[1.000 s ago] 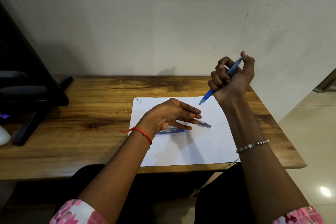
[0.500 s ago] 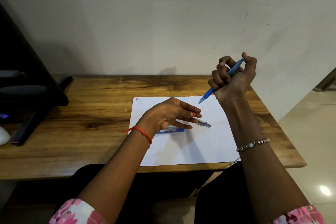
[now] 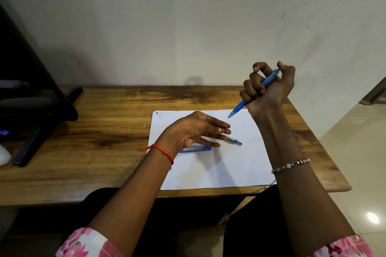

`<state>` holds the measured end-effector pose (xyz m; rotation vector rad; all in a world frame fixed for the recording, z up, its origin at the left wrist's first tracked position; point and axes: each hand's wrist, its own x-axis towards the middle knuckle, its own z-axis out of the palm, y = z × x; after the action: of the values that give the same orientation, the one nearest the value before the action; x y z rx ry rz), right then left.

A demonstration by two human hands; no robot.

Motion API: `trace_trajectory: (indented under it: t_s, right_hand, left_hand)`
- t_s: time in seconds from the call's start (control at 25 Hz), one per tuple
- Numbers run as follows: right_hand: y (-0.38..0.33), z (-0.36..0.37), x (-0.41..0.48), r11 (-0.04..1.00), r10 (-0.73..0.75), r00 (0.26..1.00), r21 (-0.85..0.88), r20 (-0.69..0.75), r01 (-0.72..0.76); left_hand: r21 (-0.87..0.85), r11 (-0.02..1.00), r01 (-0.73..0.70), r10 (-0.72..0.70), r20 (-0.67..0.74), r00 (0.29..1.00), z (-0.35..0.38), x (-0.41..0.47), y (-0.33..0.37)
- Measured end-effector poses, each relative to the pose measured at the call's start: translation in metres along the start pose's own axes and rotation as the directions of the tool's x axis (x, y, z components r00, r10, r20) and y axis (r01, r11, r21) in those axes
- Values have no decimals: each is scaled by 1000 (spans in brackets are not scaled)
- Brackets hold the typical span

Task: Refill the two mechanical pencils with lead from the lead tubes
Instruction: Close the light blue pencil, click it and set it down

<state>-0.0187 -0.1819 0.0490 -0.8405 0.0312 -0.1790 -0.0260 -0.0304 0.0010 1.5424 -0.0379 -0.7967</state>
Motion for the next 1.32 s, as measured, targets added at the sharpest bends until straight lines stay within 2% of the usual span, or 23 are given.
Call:
trace_trajectory:
  t_s: [0.4,1.12,1.32]
  right_hand:
    - [-1,0,-1,999,-28,999,28,-19,28]
    - [1,1,-2,999,-23,1000,-42,-3,23]
    - [-1,0,-1,1000,-21,1000,-5,-8,21]
  left_hand:
    - [1,1000,-5,5,0,1000,0,0,-1]
    - [-27,1000,4,-4,-13,1000,0,2,-2]
    - [-49,999,-21,20,-15,1000,0,3,-3]
